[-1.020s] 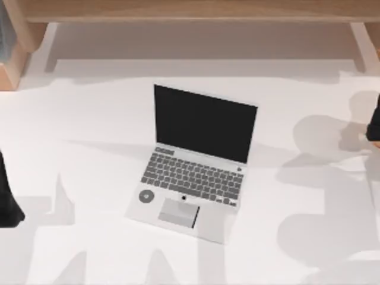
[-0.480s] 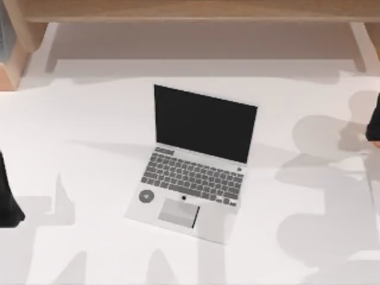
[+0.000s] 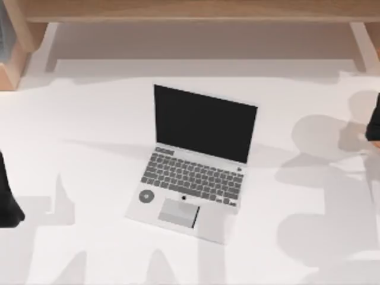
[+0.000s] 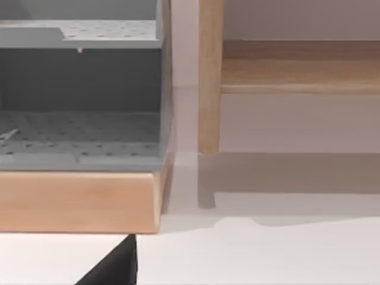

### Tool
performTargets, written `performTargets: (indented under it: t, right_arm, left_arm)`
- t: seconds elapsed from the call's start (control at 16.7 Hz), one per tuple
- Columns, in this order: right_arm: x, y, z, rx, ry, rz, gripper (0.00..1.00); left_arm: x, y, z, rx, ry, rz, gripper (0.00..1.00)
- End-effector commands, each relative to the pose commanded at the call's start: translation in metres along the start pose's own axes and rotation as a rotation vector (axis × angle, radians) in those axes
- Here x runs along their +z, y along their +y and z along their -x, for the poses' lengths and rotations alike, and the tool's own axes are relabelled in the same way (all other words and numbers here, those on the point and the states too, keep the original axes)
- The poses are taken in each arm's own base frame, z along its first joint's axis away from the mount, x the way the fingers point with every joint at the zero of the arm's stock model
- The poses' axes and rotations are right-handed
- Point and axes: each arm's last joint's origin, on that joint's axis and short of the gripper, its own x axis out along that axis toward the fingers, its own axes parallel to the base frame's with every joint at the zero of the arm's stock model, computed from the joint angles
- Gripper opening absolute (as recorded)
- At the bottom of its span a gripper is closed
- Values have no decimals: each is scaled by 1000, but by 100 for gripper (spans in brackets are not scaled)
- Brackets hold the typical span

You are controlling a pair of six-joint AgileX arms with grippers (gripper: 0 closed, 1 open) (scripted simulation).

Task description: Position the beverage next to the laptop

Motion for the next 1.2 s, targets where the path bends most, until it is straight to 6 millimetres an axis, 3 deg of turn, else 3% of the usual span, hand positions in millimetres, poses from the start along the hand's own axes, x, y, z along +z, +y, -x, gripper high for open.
performTargets:
  t: [0.48, 0.72, 0.96, 1.2]
  right_arm:
    - [8, 0, 2, 0, 3, -1, 0]
    - [37, 8, 0, -35, -117, -8, 0]
    - [61, 35, 9, -61, -189, -41, 0]
    - [70, 76, 27, -56, -183, -82, 0]
  left_arm:
    - [0, 0, 0, 0, 0, 0, 100]
    - [0, 0, 0, 0, 0, 0, 100]
    - [0, 0, 0, 0, 0, 0, 100]
    - [0, 0, 0, 0, 0, 0, 100]
